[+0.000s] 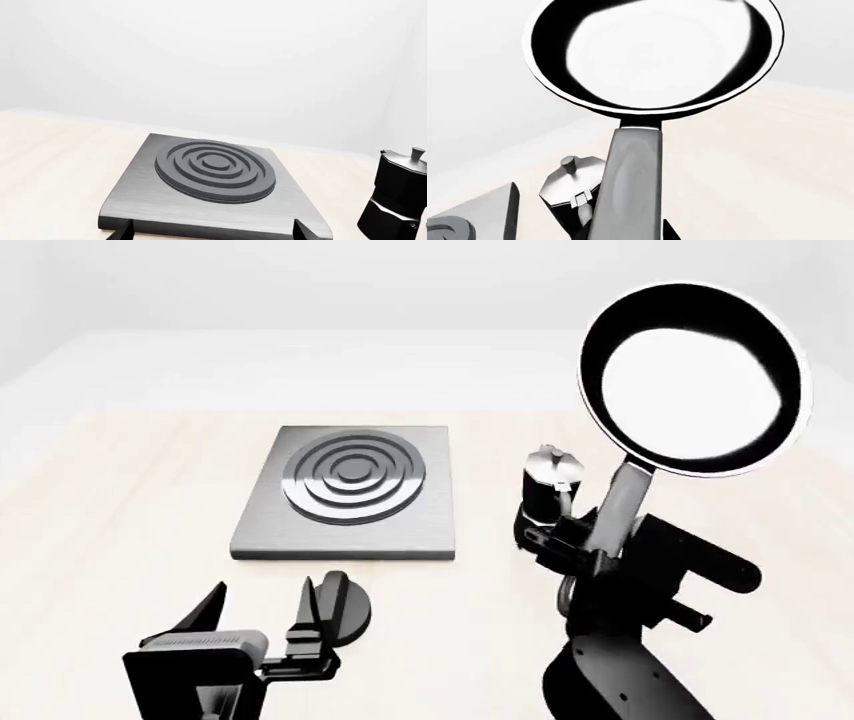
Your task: Put the frying pan on the stove.
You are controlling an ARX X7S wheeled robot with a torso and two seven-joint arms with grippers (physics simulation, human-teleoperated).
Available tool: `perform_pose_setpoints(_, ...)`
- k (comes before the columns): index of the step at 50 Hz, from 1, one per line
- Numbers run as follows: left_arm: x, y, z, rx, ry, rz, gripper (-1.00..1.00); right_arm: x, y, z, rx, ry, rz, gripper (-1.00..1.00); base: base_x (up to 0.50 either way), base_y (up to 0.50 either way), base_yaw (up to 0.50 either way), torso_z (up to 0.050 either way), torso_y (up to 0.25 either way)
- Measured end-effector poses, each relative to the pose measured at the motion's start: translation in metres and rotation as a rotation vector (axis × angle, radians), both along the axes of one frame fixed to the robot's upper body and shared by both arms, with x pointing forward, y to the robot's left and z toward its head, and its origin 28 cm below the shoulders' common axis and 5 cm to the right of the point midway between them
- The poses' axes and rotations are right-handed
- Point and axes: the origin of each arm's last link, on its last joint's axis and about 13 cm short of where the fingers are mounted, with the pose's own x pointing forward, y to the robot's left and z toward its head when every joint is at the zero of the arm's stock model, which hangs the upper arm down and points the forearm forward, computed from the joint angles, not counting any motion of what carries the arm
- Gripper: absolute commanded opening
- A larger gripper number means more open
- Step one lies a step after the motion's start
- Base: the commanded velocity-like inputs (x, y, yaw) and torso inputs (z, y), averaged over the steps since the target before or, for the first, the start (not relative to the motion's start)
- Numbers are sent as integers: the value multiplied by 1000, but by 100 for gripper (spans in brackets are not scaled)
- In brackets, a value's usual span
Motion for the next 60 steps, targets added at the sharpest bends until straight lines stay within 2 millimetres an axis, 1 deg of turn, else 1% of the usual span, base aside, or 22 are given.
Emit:
perform_pose_setpoints(15,0,0,0,-1,-2,2,100,3,11,-2,-89,0,208,-100,0,0,0,0,1)
perform_pose_setpoints(29,0,1,1,-2,-3,3,100,7,18,-3,-112,1,382,-100,0,0,0,1,2)
perform_pose_setpoints(44,1,1,1,-4,-2,4,100,12,21,-2,-97,-1,571,-100,0,0,0,1,2)
perform_pose_setpoints(60,0,1,1,-5,-4,6,100,21,20,-10,-159,35,710,-100,0,0,0,1,2)
